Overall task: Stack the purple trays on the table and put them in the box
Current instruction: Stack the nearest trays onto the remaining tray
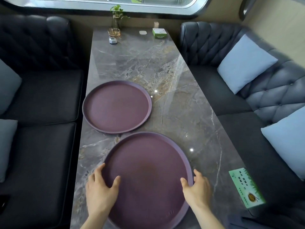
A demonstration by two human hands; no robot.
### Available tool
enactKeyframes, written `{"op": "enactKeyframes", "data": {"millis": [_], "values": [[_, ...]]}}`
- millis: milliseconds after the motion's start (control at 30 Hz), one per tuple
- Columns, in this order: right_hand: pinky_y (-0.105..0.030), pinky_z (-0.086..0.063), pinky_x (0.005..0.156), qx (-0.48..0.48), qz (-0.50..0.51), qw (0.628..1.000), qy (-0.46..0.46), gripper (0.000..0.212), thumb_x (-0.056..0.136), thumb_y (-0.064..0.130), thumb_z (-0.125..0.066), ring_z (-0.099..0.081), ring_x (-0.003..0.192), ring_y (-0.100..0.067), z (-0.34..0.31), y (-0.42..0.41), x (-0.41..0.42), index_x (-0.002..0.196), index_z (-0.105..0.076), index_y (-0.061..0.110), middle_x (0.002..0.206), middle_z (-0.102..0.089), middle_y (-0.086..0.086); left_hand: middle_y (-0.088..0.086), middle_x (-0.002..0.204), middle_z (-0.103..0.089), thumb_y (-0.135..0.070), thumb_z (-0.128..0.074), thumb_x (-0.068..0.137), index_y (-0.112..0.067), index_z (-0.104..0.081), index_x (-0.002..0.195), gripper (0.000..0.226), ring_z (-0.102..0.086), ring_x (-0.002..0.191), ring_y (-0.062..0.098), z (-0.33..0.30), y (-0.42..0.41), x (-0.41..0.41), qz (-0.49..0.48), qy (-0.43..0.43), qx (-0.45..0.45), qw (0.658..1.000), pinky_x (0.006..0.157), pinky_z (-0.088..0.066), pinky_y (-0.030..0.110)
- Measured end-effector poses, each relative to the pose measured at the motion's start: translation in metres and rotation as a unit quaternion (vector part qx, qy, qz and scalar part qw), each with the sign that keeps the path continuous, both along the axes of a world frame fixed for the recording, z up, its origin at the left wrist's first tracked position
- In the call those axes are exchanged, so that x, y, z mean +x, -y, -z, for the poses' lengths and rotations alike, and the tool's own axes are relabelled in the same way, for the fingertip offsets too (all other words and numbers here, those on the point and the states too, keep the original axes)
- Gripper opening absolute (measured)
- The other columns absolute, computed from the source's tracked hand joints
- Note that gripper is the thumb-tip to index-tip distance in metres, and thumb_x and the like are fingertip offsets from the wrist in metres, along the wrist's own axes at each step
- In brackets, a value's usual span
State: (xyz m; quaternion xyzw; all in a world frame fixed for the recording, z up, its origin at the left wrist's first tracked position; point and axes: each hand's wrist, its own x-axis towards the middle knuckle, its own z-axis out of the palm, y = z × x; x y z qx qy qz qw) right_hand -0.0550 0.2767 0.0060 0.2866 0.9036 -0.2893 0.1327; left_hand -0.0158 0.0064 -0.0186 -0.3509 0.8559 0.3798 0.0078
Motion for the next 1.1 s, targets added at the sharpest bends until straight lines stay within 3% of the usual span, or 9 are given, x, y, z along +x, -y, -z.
{"op": "enactKeyframes", "data": {"millis": [100,200,400,567,767,867,933,1100], "values": [[-0.039,-0.046,0.1,0.016,0.004,1.0,0.005,0.06,0.086,0.023,-0.074,-0.058,0.123,-0.03,0.008,-0.004,-0.003,0.141,-0.054,0.013,0.131,-0.062,-0.009,0.011,0.134,-0.05,-0.036,-0.077,0.074,-0.027,-0.042,0.14,0.075,-0.048,0.126,0.035,-0.002,0.002,-0.004,0.018,0.037,-0.046,0.998,0.095,-0.045,0.053],[-0.036,-0.056,0.083,0.033,0.01,0.999,-0.014,0.029,0.08,0.005,-0.072,-0.067,0.093,-0.029,0.014,-0.012,-0.005,0.108,-0.075,0.014,0.101,-0.073,-0.008,0.01,0.132,-0.052,-0.035,-0.078,0.072,-0.021,-0.043,0.142,0.079,-0.053,0.121,0.035,0.001,0.008,-0.007,0.029,0.072,-0.078,0.994,0.09,-0.048,0.052],[-0.038,-0.059,0.084,-0.001,0.082,0.996,-0.033,0.036,0.071,-0.006,-0.074,-0.072,0.083,-0.028,0.019,-0.018,-0.019,0.098,-0.081,0.016,0.086,-0.079,-0.002,0.007,0.125,-0.058,-0.025,-0.081,0.07,-0.02,-0.053,0.134,0.07,-0.058,0.114,0.034,0.004,0.014,-0.015,0.024,0.094,-0.113,0.989,0.087,-0.049,0.049],[-0.037,-0.058,0.085,0.009,0.071,0.996,-0.05,0.037,0.072,-0.006,-0.074,-0.072,0.088,-0.028,0.023,-0.019,-0.03,0.102,-0.08,0.015,0.092,-0.079,-0.005,0.004,0.119,-0.061,-0.026,-0.083,0.068,-0.02,-0.057,0.129,0.067,-0.059,0.111,0.032,0.004,0.011,-0.024,0.028,0.092,-0.126,0.987,0.083,-0.05,0.048],[-0.032,-0.055,0.07,0.03,0.041,0.999,-0.014,0.029,0.073,-0.002,-0.068,-0.066,0.078,-0.026,0.013,-0.021,-0.045,0.091,-0.074,0.02,0.078,-0.071,0.004,0.001,0.121,-0.06,-0.033,-0.081,0.071,-0.021,-0.055,0.126,0.063,-0.061,0.109,0.028,-0.003,0.012,-0.032,0.042,0.105,-0.136,0.984,0.075,-0.048,0.043],[-0.03,-0.047,0.069,0.074,-0.022,0.996,0.036,0.02,0.082,0.014,-0.07,-0.062,0.085,-0.025,0.006,-0.018,-0.048,0.101,-0.065,0.02,0.091,-0.07,0.001,0.0,0.116,-0.059,-0.045,-0.072,0.076,-0.021,-0.049,0.116,0.052,-0.062,0.103,0.026,-0.007,0.014,-0.037,0.058,0.127,-0.141,0.98,0.069,-0.043,0.038],[-0.033,-0.047,0.078,0.085,-0.047,0.995,0.028,0.023,0.087,0.026,-0.07,-0.062,0.102,-0.027,0.0,-0.016,-0.058,0.108,-0.065,0.019,0.106,-0.068,-0.003,0.0,0.114,-0.061,-0.053,-0.063,0.08,-0.021,-0.05,0.112,0.047,-0.061,0.104,0.026,-0.008,0.019,-0.046,0.043,0.113,-0.132,0.984,0.072,-0.046,0.039],[-0.039,-0.049,0.096,0.018,-0.094,0.995,-0.036,0.043,0.087,0.031,-0.071,-0.063,0.11,-0.025,-0.014,0.0,-0.112,0.127,-0.061,0.019,0.12,-0.066,-0.005,0.004,0.124,-0.062,-0.047,-0.065,0.082,-0.018,-0.053,0.123,0.052,-0.062,0.11,0.025,-0.01,0.041,-0.089,-0.061,0.018,0.003,0.998,0.086,-0.047,0.041]]}}
